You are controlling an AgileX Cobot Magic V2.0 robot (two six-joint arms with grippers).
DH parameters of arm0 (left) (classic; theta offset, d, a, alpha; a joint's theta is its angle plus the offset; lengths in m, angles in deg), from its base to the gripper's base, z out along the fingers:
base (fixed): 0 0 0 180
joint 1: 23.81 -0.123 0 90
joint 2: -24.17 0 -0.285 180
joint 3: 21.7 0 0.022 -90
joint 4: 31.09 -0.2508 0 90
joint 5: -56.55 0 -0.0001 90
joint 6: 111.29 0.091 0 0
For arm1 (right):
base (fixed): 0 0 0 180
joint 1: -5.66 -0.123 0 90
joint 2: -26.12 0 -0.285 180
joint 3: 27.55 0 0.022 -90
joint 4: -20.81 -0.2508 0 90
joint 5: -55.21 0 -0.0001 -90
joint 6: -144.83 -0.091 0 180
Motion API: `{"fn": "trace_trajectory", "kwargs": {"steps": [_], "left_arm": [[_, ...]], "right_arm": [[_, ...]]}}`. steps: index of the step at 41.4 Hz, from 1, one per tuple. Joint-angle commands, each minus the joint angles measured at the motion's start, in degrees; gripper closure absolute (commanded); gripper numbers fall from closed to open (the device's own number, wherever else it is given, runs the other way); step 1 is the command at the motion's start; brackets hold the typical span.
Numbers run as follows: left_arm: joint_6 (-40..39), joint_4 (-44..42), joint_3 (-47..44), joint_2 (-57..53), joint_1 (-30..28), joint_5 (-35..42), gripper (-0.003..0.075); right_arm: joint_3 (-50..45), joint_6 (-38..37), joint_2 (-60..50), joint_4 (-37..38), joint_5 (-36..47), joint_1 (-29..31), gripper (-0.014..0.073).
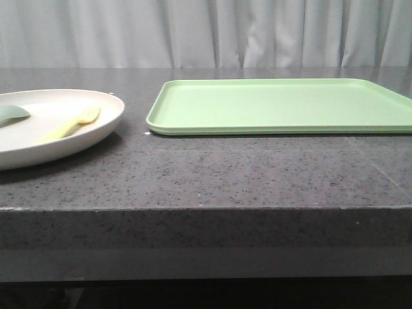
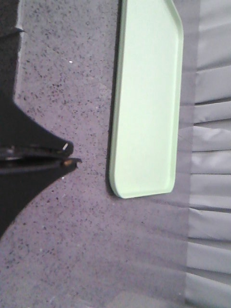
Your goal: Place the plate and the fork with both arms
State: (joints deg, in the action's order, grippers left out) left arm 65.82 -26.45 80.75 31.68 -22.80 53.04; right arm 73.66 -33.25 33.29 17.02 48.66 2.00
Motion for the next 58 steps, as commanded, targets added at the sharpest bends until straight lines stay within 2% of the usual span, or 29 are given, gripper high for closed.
{"fn": "trace_trajectory", "kwargs": {"steps": [1,5,8,17,24,33,39,42,45,47,53,56,58], "left_arm": [[-0.1,0.1,-0.1,-1.2,0.1,9.9,0.0738],[-0.1,0.1,0.4,-1.2,0.1,14.6,0.0738],[-0.1,0.1,2.8,-1.2,0.1,15.0,0.0738],[-0.1,-0.2,15.4,4.1,0.1,9.7,0.0738],[-0.1,-1.8,25.6,16.9,0.1,5.3,0.0738],[-0.1,-2.7,33.5,31.7,0.1,0.3,0.0738],[-0.1,-2.7,33.7,34.4,0.1,1.2,0.0738],[-0.1,-2.7,33.6,35.1,0.1,1.2,0.0722],[-0.1,-2.7,33.2,35.6,0.1,1.5,0.0644],[-0.1,-2.7,32.9,35.6,0.1,2.1,0.0570],[-0.1,-2.7,32.9,35.6,0.1,3.5,0.0188],[-0.1,-2.7,32.9,35.6,0.1,4.7,0.0092],[-0.1,-2.7,32.9,35.6,0.1,5.9,0.0085]], "right_arm": [[2.4,0.3,-1.0,-0.2,6.1,0.1,0.0661],[5.3,0.3,-1.0,-0.2,6.1,0.1,0.0661],[8.2,0.3,-1.0,-0.2,5.9,0.1,0.0661],[22.6,0.3,2.7,-0.2,-4.5,0.1,0.0661],[32.2,0.3,14.8,-0.2,-10.5,0.1,0.0661],[36.4,0.3,28.0,-0.2,-10.6,0.1,0.0660],[36.4,0.3,30.5,-0.2,-9.6,0.1,0.0657],[36.4,0.3,30.7,-0.2,-9.1,0.1,0.0606],[36.4,0.3,30.7,-0.2,-8.6,0.1,0.0499],[36.4,0.3,30.7,-0.2,-8.2,0.1,0.0381],[36.4,0.3,30.7,-0.2,-7.2,0.1,0.0101],[36.4,0.3,30.7,-0.2,-6.0,0.1,0.0015],[36.4,0.3,30.7,-0.2,-5.2,0.1,-0.0008]]}}
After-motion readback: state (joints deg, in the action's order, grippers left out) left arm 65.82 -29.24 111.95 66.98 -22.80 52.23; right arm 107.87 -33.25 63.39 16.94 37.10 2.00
